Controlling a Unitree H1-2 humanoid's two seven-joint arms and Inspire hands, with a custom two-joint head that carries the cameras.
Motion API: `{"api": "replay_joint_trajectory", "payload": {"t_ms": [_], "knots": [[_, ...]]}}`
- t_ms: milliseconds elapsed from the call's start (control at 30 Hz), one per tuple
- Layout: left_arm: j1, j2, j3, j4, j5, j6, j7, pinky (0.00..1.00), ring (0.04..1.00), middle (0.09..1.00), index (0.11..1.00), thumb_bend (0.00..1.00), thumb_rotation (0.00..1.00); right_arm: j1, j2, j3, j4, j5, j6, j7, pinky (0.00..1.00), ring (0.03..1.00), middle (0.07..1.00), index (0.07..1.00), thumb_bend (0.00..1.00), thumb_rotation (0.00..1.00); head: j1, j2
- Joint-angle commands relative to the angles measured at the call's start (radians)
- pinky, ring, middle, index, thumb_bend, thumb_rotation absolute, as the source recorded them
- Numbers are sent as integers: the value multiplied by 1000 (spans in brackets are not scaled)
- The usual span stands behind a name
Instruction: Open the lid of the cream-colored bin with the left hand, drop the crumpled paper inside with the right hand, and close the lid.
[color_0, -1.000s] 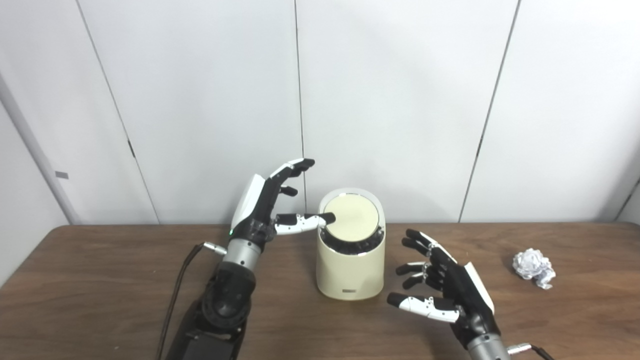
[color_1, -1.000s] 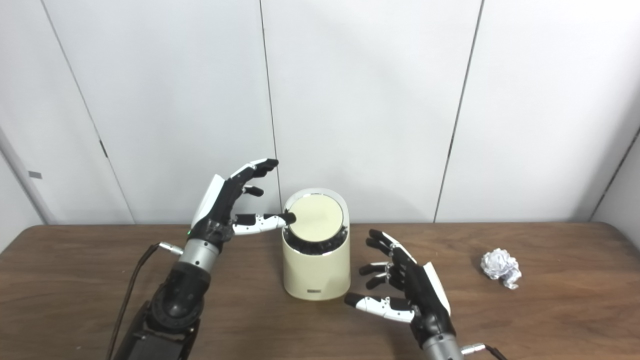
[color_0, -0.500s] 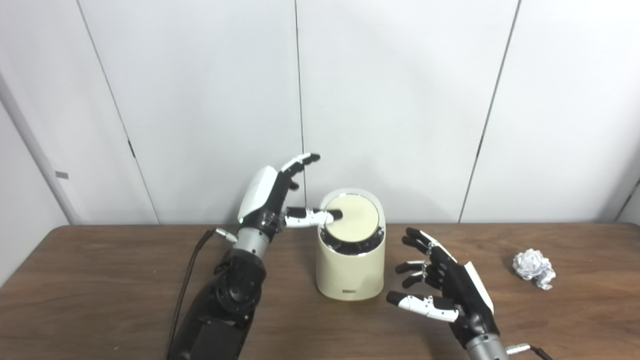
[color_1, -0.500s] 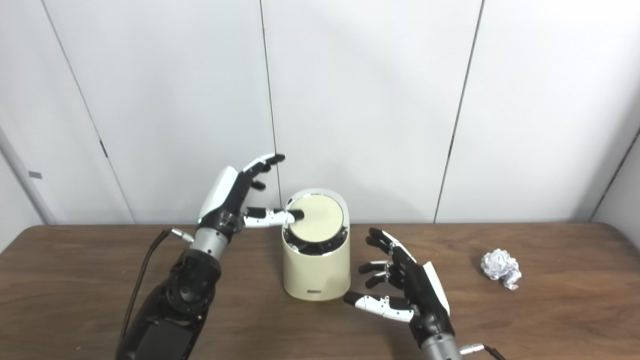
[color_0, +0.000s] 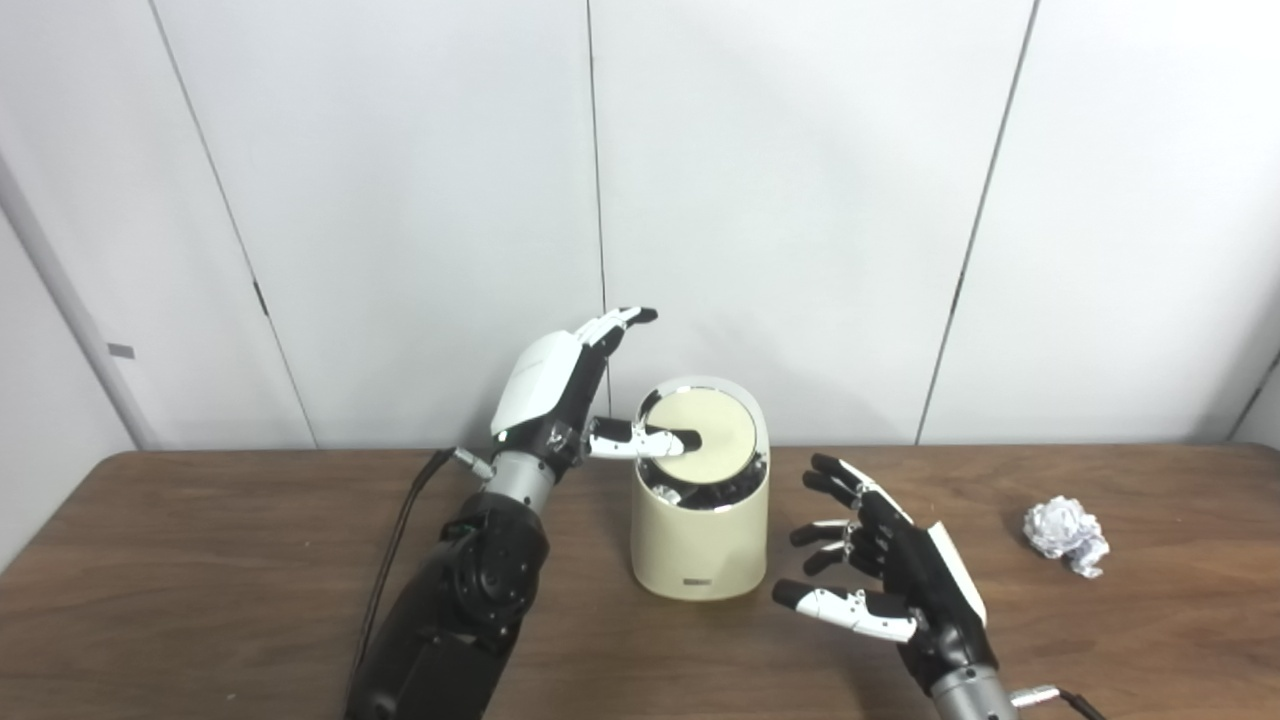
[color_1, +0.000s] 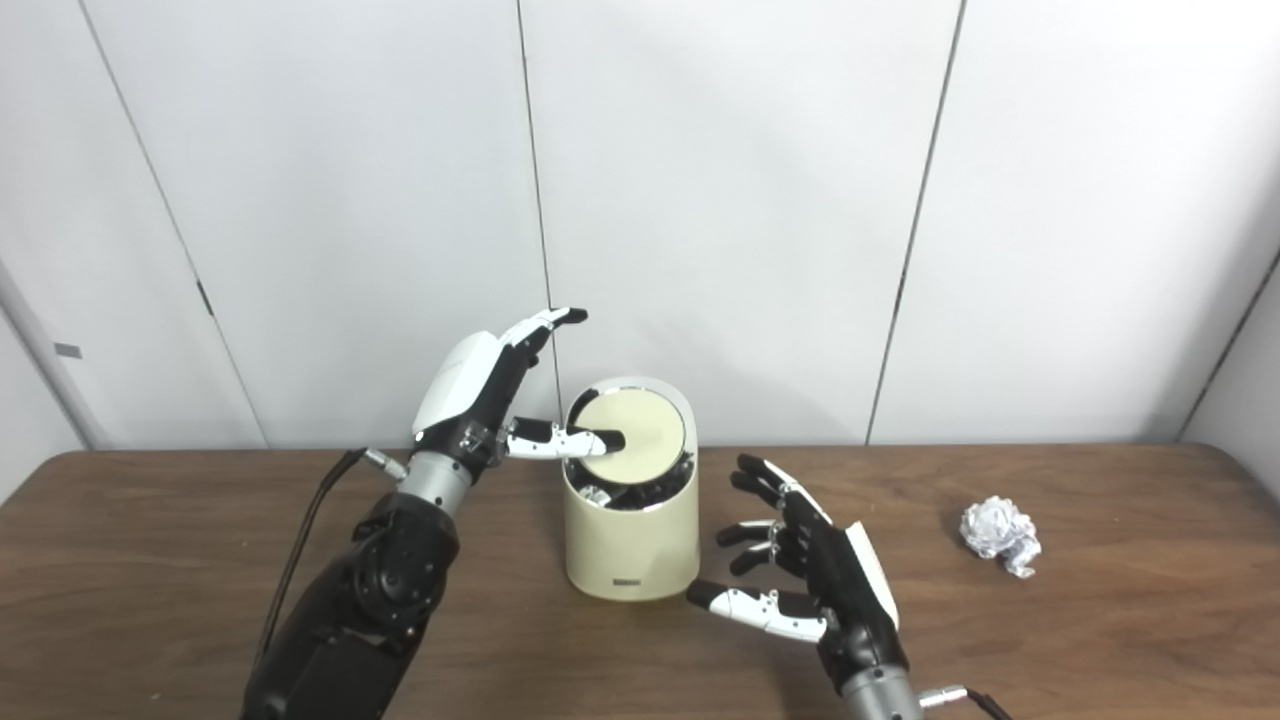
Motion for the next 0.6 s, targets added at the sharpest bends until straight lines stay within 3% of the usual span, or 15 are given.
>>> {"api": "replay_joint_trajectory", "payload": {"t_ms": [0, 233, 400, 567], "knots": [[-60, 4, 2, -8, 10, -18, 21, 775, 921, 935, 919, 969, 280, -31, 8, 0, -37, 4, -32, -9, 469, 614, 845, 854, 683, 183, -2, 2], [-65, 10, -29, 23, 56, -42, 55, 727, 905, 916, 915, 969, 270, -31, 13, 4, -47, -2, -29, -11, 472, 611, 845, 850, 681, 172, -6, 7], [-67, 20, -52, 42, 103, -54, 85, 753, 901, 912, 907, 970, 250, -30, 14, 7, -56, -16, -31, -15, 471, 613, 846, 849, 681, 209, -9, 11], [-72, 24, -72, 53, 156, -56, 112, 747, 905, 919, 907, 968, 249, -30, 18, 5, -65, -8, -20, -14, 465, 597, 840, 843, 675, 178, -8, 14]]}}
